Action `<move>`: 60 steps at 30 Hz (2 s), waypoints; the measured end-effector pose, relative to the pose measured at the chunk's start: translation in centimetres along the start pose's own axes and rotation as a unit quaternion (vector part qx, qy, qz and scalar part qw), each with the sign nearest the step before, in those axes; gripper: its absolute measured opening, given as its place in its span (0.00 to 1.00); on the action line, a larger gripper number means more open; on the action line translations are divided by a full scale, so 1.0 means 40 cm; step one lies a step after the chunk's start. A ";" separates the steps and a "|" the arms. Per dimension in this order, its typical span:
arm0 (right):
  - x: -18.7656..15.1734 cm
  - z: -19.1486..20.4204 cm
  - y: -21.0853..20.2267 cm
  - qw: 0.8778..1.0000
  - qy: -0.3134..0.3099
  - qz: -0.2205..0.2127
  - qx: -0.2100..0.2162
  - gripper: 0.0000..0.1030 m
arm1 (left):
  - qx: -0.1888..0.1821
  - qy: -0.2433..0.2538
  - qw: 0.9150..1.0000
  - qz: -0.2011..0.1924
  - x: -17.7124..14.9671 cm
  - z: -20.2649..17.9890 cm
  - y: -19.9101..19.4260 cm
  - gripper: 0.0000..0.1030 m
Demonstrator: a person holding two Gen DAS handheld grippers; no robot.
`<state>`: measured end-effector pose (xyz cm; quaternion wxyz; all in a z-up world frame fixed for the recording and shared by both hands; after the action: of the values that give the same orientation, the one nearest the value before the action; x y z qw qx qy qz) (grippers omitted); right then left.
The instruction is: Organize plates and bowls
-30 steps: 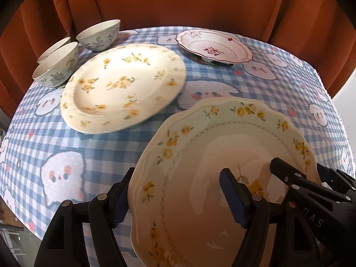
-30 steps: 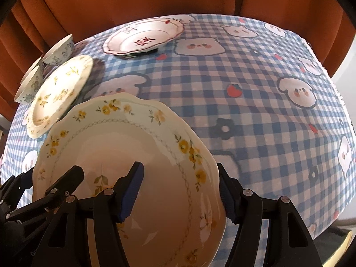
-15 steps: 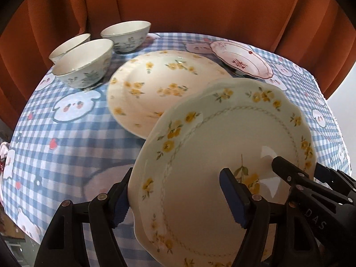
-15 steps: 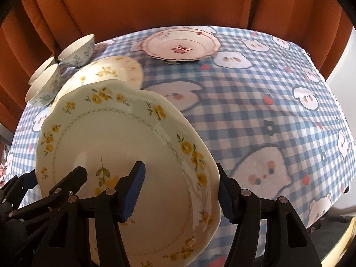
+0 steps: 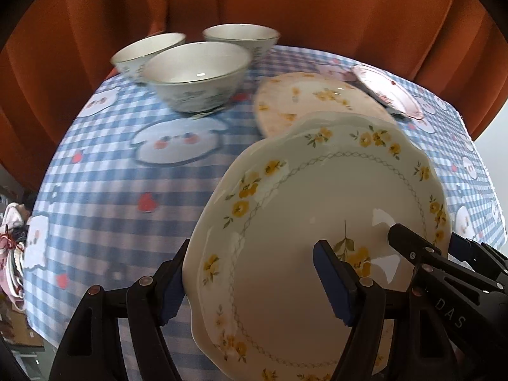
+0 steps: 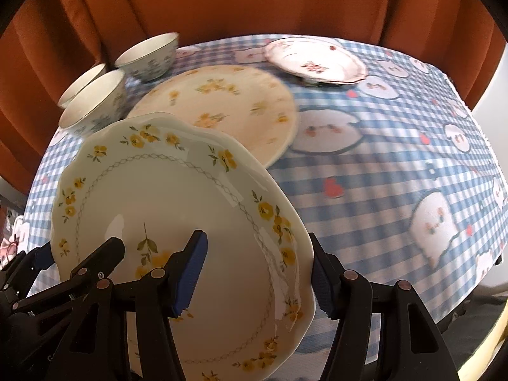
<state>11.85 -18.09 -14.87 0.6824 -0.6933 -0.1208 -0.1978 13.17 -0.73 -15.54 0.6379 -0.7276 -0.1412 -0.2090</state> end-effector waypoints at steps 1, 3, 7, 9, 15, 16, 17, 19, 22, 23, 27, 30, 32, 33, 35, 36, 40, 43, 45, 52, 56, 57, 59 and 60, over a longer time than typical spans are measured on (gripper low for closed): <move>-0.005 0.026 0.002 1.000 -0.002 0.001 0.001 0.64 | 0.002 -0.001 1.000 0.000 -0.003 0.019 -0.002 0.72; -0.011 0.064 0.005 1.000 -0.005 0.002 0.003 0.63 | 0.006 -0.004 1.000 0.000 -0.006 0.062 -0.006 0.72; -0.017 0.146 0.015 1.000 -0.015 0.005 0.008 0.63 | 0.013 -0.013 1.000 0.001 -0.006 0.132 -0.009 0.72; -0.017 0.179 0.019 1.000 -0.020 0.008 0.011 0.63 | 0.017 -0.018 1.000 0.002 -0.005 0.166 -0.010 0.72; -0.014 0.270 0.032 0.999 -0.037 0.016 0.021 0.63 | 0.028 -0.033 0.999 0.008 -0.002 0.241 -0.002 0.72; -0.014 0.282 0.034 0.999 -0.040 0.017 0.022 0.63 | 0.029 -0.036 0.999 0.010 -0.003 0.252 0.001 0.72; -0.013 0.291 0.037 0.999 -0.042 0.018 0.023 0.63 | 0.030 -0.038 0.999 0.011 -0.004 0.262 0.003 0.72; -0.013 0.313 0.046 0.998 -0.046 0.022 0.024 0.63 | 0.032 -0.042 0.998 0.015 -0.005 0.278 0.011 0.72; -0.012 0.331 0.053 0.998 -0.044 0.020 0.028 0.62 | 0.040 -0.042 0.998 0.021 -0.006 0.292 0.024 0.73; -0.012 0.336 0.053 0.998 -0.045 0.020 0.028 0.62 | 0.040 -0.043 0.998 0.022 -0.005 0.296 0.027 0.73; -0.011 0.349 0.067 0.999 -0.040 0.023 0.029 0.62 | 0.041 -0.042 0.998 0.023 0.002 0.309 0.043 0.73; -0.007 0.349 0.084 0.999 -0.030 0.027 0.031 0.62 | 0.050 -0.034 0.998 0.014 0.012 0.307 0.050 0.72; -0.001 0.349 0.090 0.999 -0.025 0.023 0.029 0.62 | 0.055 -0.032 0.998 0.010 0.015 0.308 0.052 0.72; 0.003 0.351 0.092 0.999 -0.026 0.020 0.026 0.62 | 0.060 -0.031 0.998 0.010 0.015 0.309 0.053 0.72; 0.007 0.356 0.096 0.999 -0.033 0.017 0.020 0.62 | 0.062 -0.031 0.998 0.009 0.015 0.311 0.053 0.72; 0.008 0.358 0.098 0.999 -0.036 0.018 0.018 0.62 | 0.063 -0.030 0.997 0.009 0.015 0.311 0.054 0.72; 0.008 0.358 0.099 0.998 -0.046 0.023 0.021 0.62 | 0.065 -0.037 0.997 0.018 0.010 0.313 0.053 0.74; 0.007 0.357 0.098 0.997 -0.058 0.028 0.035 0.65 | 0.061 -0.044 0.997 0.027 -0.002 0.311 0.049 0.74; 0.005 0.350 0.093 0.997 -0.067 0.027 0.031 0.75 | 0.060 -0.050 0.996 0.034 -0.011 0.311 0.041 0.76; 0.005 0.331 0.036 0.995 -0.083 0.015 0.046 0.80 | 0.064 -0.043 0.996 0.035 -0.017 0.301 -0.016 0.86; 0.025 0.317 -0.008 0.995 -0.084 0.002 0.057 0.80 | 0.057 -0.047 0.997 0.017 0.010 0.277 -0.052 0.88; 0.030 0.312 -0.018 0.995 -0.082 -0.002 0.057 0.80 | 0.053 -0.049 0.997 0.015 0.018 0.268 -0.058 0.88; 0.044 0.298 -0.040 0.996 -0.077 -0.011 0.052 0.80 | 0.047 -0.052 0.997 0.013 0.033 0.251 -0.062 0.88; 0.053 0.289 -0.047 0.996 -0.077 -0.016 0.049 0.80 | 0.044 -0.052 0.998 0.009 0.042 0.239 -0.065 0.88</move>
<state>14.18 -6.74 -12.12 0.7011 -0.6699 -0.1937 -0.1488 14.60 8.97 -13.41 0.6631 -0.7099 -0.1765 -0.1587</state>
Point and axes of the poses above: each gripper's, at about its wrist camera, not at the fingertips, and y roughly the way its jaws point, z to its left, x to its top, the point moved 7 cm from there along y, roughly the way its jaws point, and after that the axes turned 2 degrees about -z, right-handed, at the moved point
